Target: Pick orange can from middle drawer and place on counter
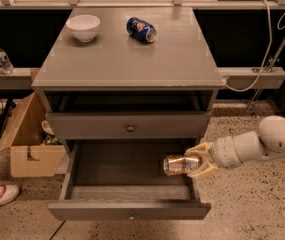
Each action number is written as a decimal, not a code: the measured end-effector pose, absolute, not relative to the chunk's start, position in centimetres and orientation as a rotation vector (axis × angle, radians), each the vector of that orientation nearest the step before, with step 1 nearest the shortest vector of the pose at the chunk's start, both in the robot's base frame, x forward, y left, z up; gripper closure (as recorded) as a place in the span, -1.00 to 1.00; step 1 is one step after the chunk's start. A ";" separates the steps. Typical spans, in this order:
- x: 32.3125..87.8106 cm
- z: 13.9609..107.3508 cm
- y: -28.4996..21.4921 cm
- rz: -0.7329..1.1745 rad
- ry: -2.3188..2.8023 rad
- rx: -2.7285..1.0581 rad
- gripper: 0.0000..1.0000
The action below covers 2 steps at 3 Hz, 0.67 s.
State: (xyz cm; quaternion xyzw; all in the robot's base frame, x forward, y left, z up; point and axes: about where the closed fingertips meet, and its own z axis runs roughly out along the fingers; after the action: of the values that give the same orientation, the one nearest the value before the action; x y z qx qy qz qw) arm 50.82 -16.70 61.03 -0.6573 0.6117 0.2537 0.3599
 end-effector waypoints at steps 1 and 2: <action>50.3 69.5 -16.7 0.588 1.533 -1.710 1.00; 50.8 77.0 -17.0 0.506 1.506 -1.675 1.00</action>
Offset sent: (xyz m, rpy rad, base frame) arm 0.0068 -0.0106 0.2630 0.0041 -0.2407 -0.0959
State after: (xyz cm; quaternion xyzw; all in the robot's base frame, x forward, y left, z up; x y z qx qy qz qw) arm 50.81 -16.95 77.00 -0.6634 0.5966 0.2003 0.4047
